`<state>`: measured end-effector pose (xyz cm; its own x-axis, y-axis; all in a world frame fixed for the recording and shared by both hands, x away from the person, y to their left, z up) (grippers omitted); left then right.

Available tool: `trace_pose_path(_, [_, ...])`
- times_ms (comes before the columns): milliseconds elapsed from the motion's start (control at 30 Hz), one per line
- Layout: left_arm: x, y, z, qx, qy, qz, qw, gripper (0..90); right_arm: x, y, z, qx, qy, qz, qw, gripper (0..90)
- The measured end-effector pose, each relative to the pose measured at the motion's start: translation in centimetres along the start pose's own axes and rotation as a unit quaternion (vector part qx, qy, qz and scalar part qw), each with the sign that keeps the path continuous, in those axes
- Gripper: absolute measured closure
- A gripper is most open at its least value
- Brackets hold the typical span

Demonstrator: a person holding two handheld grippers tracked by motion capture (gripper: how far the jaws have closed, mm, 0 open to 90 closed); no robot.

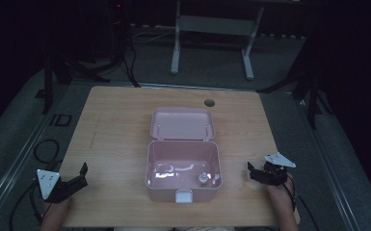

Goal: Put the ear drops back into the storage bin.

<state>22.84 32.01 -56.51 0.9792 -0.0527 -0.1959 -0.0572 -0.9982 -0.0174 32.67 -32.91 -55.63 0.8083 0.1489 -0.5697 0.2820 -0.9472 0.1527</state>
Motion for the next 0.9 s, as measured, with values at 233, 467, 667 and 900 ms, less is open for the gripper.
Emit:
trace_pose_path(233, [0.0, 0.0, 0.0, 0.000, 0.001, 0.001, 1.0000, 1.0, -0.1, 0.1, 0.4, 0.032, 0.010, 0.080, 0.9963, 12.4])
trace_pose_path(467, [0.0, 0.0, 0.0, -0.001, 0.001, 0.001, 1.0000, 1.0, -0.5, -0.2, 0.6, 0.044, 0.040, 0.121, 0.9909, 11.2])
trace_pose_path(667, [0.0, 0.0, 0.0, -0.001, 0.001, 0.002, 1.0000, 1.0, -1.3, -0.1, 0.4, 0.056, 0.093, 0.134, 0.9850, 11.1])
trace_pose_path(900, [0.0, 0.0, 0.0, -0.001, 0.001, 0.002, 1.0000, 1.0, -1.8, 0.2, 0.4, 0.061, 0.120, 0.137, 0.9814, 11.1])
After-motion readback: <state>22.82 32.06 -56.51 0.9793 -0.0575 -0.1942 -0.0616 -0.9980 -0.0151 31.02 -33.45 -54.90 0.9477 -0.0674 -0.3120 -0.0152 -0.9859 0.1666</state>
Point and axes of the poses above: each handheld gripper's, and its own axes: x roughly forward along the jaws, z roughly out of its underside, y roughly to its right, the point moved 1 cm from there along x, roughly forward along the jaws, and after that the axes turned 2 degrees about z, right-handed, at the moved point
